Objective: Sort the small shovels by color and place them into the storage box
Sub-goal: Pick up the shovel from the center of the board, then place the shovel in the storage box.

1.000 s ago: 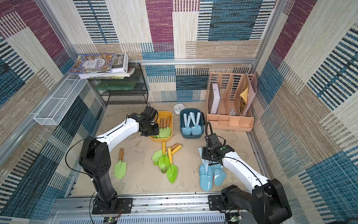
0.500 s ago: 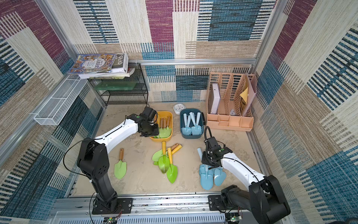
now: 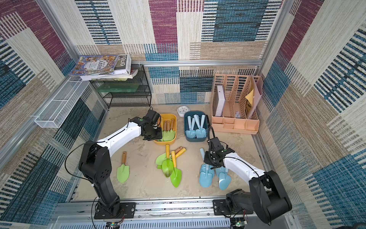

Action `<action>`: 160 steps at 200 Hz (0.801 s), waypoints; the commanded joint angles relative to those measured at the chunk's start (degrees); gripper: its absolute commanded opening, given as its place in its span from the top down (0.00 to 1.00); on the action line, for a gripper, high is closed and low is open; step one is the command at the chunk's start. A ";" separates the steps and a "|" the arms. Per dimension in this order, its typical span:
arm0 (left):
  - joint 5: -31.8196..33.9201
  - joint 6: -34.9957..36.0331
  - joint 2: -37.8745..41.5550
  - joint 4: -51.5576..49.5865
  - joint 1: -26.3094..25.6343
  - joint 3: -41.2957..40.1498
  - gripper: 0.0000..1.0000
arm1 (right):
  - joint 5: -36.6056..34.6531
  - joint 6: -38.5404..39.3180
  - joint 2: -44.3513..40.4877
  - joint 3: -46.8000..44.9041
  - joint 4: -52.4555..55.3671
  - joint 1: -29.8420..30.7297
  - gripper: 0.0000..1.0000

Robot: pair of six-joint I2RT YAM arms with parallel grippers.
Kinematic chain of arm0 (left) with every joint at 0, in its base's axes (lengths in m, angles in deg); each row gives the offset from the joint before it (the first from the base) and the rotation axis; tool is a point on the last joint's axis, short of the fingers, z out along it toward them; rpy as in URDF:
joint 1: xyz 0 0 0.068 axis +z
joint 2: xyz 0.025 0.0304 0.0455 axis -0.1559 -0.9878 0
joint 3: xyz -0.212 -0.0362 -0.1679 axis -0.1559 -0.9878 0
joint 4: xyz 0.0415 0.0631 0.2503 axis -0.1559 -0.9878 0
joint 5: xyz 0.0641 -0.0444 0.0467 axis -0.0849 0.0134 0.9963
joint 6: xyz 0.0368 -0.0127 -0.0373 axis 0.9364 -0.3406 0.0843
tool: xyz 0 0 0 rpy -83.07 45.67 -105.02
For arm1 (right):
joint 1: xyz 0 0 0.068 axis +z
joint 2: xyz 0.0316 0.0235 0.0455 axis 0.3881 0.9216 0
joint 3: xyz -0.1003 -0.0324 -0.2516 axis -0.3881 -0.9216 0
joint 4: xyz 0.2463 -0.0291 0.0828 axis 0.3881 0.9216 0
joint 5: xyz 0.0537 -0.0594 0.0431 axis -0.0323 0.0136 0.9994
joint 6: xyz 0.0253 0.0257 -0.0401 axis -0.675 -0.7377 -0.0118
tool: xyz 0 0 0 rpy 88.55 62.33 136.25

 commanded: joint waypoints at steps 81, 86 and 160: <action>1.58 0.35 1.84 -0.57 0.00 -1.10 0.53 | 0.72 6.46 4.05 16.00 1.54 0.04 0.83; 1.73 0.32 1.96 -0.61 0.01 -1.16 0.53 | 0.71 7.03 4.34 17.23 1.73 -0.04 0.83; 3.51 0.43 2.86 -1.64 0.85 -1.29 0.53 | 1.29 17.74 23.40 43.22 3.10 -5.19 0.83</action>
